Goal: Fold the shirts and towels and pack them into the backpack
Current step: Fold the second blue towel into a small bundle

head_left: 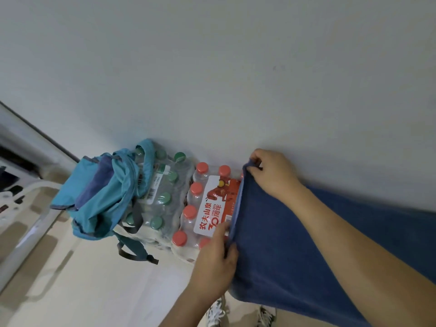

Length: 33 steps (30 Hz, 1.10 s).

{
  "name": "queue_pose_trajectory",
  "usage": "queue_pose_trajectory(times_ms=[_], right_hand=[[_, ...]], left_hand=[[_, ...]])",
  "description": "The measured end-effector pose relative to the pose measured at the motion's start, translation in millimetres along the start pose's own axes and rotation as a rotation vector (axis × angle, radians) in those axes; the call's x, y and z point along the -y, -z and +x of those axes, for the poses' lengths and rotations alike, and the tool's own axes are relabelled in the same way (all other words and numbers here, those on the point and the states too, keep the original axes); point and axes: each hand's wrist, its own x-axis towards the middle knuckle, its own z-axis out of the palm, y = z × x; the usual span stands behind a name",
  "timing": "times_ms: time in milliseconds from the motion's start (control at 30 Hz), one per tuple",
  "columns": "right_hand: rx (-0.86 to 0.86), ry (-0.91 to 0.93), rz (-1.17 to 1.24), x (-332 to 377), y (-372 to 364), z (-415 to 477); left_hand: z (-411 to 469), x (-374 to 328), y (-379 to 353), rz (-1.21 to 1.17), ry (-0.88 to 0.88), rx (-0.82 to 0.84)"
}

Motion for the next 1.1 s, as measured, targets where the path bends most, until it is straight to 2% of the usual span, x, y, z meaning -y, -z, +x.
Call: queue_pose_trajectory(times_ms=[167, 267, 400, 500, 567, 667, 767, 900, 933, 967, 1000, 1067, 1100], right_hand=[[-0.139, 0.095, -0.12, 4, -21, 2], [-0.101, 0.11, -0.148, 8, -36, 3], [-0.02, 0.074, -0.195, 15, -43, 11], [0.017, -0.018, -0.115, 23, -39, 14], [0.034, -0.134, 0.091, 26, -31, 12], [-0.001, -0.316, 0.52, 33, -6, 1], [-0.057, -0.333, 0.632, 35, 19, -18], [-0.097, -0.313, 0.657, 26, 44, -43], [-0.101, -0.307, 0.686, 23, 50, -51], [-0.101, -0.307, 0.721, 20, 57, -59], [-0.101, -0.311, 0.756, 17, 63, -68], [-0.114, -0.322, 0.799, 13, 71, -85], [-0.129, -0.324, 0.817, 13, 74, -93]], left_hand=[[-14, 25, 20, 0.118, 0.118, -0.187], [-18, 35, 26, 0.133, 0.181, -0.229], [-21, 41, 25, 0.076, 0.148, -0.198], [-21, 36, 27, -0.05, 0.112, -0.179], [-24, 26, 31, -0.092, 0.051, -0.151], [-30, 4, 35, -0.149, -0.068, -0.036], [-31, -22, 27, -0.055, -0.213, 0.187], [-23, -51, 12, 0.147, -0.436, 0.607], [-18, -56, 11, 0.208, -0.518, 0.635], [-11, -63, 12, 0.222, -0.597, 0.569], [-4, -70, 16, 0.168, -0.634, 0.428], [15, -92, 26, -0.025, -0.629, 0.117], [27, -104, 30, -0.089, -0.61, 0.047]])
